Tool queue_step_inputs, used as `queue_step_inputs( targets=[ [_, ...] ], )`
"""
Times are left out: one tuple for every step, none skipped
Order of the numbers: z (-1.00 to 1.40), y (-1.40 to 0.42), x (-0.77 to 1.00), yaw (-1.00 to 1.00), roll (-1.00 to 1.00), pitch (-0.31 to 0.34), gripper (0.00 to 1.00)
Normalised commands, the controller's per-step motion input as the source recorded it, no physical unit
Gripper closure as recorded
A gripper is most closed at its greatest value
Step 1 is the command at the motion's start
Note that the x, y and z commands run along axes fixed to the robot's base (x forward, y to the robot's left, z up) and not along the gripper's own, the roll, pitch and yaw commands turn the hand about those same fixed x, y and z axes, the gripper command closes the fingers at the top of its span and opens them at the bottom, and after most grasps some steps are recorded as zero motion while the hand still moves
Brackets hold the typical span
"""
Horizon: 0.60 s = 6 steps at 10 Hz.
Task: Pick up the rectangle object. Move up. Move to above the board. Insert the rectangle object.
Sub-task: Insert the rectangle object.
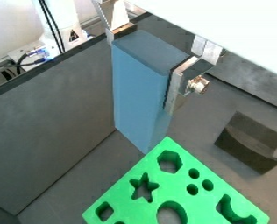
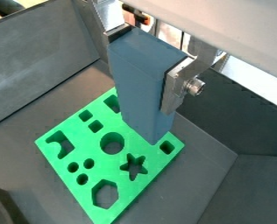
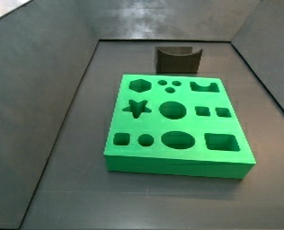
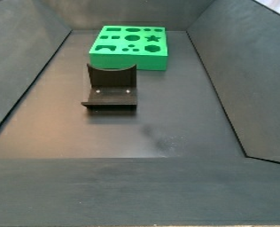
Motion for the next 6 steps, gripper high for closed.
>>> queue_step_inputs(
  targets=[
    [-0.09,-0.32,0.27,0.00,0.06,0.000,1.00],
    [-0.12,-0.34,0.32,0.04,0.06,0.000,1.00],
    [-0.16,-0.36,0.33,0.11,0.07,0.000,1.00],
    [-0.19,-0.36,0.37,0.13,0.08,0.000,1.00],
    [-0.22,-0.37,0.35,0.16,0.09,0.000,1.00],
    [-0.23,-0.35,0.39,0.17,0.09,0.000,1.00]
  ],
)
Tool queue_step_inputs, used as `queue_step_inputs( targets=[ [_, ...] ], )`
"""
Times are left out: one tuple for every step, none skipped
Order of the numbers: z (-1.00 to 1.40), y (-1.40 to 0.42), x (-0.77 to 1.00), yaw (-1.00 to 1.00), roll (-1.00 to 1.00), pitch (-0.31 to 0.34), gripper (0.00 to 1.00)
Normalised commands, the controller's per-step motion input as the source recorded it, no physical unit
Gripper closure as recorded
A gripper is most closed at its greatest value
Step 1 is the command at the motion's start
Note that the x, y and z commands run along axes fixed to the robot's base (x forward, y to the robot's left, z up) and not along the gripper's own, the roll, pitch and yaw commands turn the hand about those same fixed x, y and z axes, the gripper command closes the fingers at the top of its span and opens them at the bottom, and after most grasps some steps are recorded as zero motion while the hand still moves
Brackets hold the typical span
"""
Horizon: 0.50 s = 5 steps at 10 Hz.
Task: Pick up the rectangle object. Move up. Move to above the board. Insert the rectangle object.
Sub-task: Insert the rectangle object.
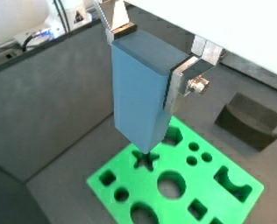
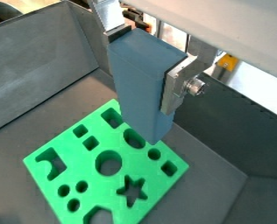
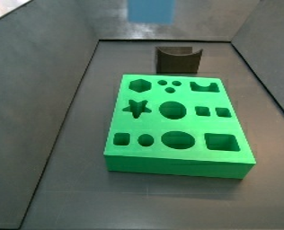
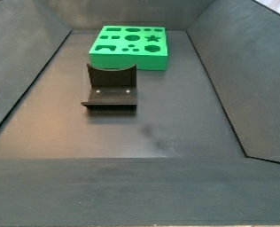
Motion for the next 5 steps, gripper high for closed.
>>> queue_step_inputs(
  targets=[
    [-0.18,-0.18,0.27,0.10,0.03,0.000,1.00],
    [0.00,-0.01,0.00,0.02,0.01,0.000,1.00],
    [0.00,-0.08,0.17,0.12,0.07,0.014,1.00],
    [0.00,-0.06,0.02,0.00,0.08,0.040,1.00],
    [-0.01,-0.19,0.34,0.09,0.15,0.077,1.00]
  ],
)
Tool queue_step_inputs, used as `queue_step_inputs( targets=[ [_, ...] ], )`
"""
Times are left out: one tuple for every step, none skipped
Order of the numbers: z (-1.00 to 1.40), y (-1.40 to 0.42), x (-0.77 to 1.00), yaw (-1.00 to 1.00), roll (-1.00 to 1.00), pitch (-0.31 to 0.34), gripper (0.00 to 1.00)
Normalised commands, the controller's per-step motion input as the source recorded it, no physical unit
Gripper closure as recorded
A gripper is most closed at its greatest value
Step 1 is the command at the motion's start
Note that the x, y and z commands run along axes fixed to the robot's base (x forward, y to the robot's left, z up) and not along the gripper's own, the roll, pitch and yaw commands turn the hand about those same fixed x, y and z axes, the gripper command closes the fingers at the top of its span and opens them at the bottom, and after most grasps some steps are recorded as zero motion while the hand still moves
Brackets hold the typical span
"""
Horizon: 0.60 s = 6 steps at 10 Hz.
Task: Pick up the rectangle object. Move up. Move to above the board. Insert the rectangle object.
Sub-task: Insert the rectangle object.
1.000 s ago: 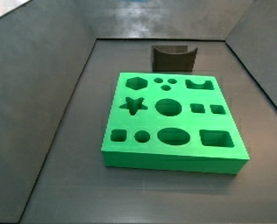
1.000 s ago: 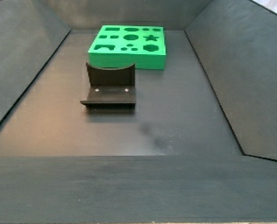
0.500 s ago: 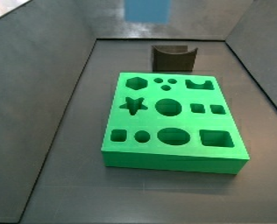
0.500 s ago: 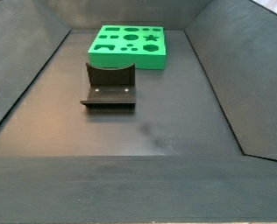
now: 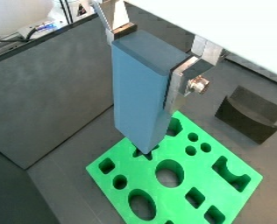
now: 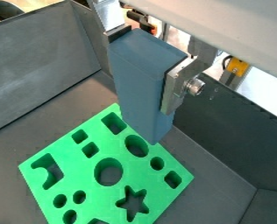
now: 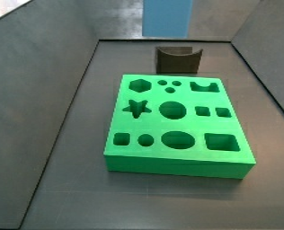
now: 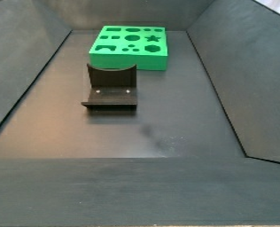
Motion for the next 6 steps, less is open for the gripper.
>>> queue_step_inputs(
  targets=[
    [0.00,-0.20,0.39,0.13,0.21,0.101,1.00],
    [0.00,-0.18,0.35,0.11,0.21,0.089,1.00],
    [-0.01,-0.16,0.41,0.15,0.22,0.073,1.00],
    [-0.02,-0.13,0.42,0.17,0.30,0.100,1.00],
    [0.00,-0.13,0.37,0.18,0.35,0.123,1.00],
    [0.00,-0.05,0.39,0.17,0.30,0.126,1.00]
  ],
)
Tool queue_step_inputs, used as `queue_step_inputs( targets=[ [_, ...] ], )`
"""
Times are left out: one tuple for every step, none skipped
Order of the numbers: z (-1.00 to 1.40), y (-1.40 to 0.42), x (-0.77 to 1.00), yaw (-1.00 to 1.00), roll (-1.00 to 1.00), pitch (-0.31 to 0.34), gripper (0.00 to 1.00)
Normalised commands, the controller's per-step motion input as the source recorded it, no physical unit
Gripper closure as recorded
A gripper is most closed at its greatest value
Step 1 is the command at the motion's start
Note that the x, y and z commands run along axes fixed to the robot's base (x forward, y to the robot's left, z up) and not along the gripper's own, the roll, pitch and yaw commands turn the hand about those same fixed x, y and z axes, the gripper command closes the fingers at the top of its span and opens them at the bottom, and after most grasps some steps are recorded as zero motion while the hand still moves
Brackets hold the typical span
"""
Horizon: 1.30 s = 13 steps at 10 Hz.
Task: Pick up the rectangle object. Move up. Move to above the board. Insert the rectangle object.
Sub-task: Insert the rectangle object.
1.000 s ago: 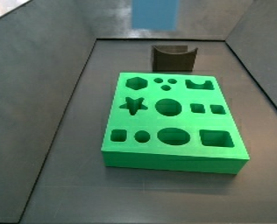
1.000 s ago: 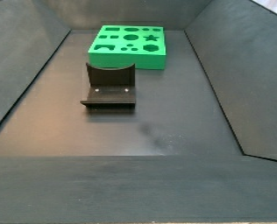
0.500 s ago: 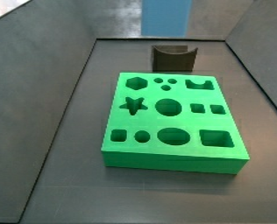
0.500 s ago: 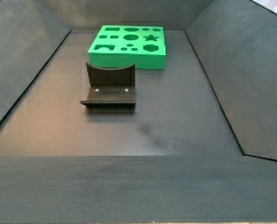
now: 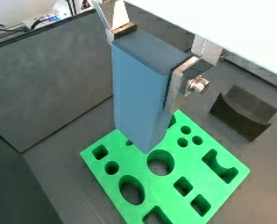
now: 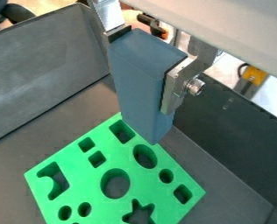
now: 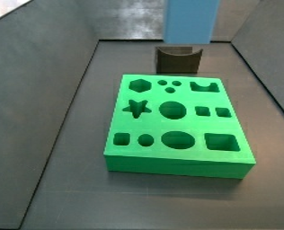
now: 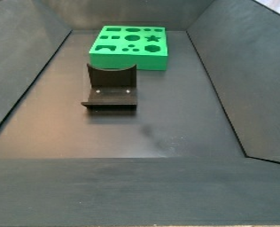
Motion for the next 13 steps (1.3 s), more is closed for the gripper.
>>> queue_step_inputs(
  targets=[
    [0.00,0.00,0.40,0.20,0.28,0.123,1.00],
    [0.00,0.00,0.45,0.20,0.26,0.130,1.00],
    [0.00,0.00,0.44,0.19,0.24,0.129,1.00],
    [-0.02,0.00,0.34,0.16,0.25,0.101,1.00],
    [-0.01,0.00,0.41,0.20,0.25,0.100,1.00],
    [-0.04,0.00,0.46,0.22,0.21,0.073,1.00],
    [-0.10,-0.01,0.49,0.23,0.20,0.036,1.00],
    [-0.21,-0.13,0.49,0.27,0.22,0.014,1.00],
    [-0.24,-0.26,0.47,0.17,0.22,0.006,1.00],
    [-0.24,-0.33,0.49,0.14,0.25,0.010,1.00],
    [-0.26,-0.36,0.47,0.12,0.25,0.000,1.00],
    [-0.29,-0.36,0.47,0.07,0.25,0.000,1.00],
    [-0.32,-0.35,0.41,0.00,0.26,0.000,1.00]
  ],
)
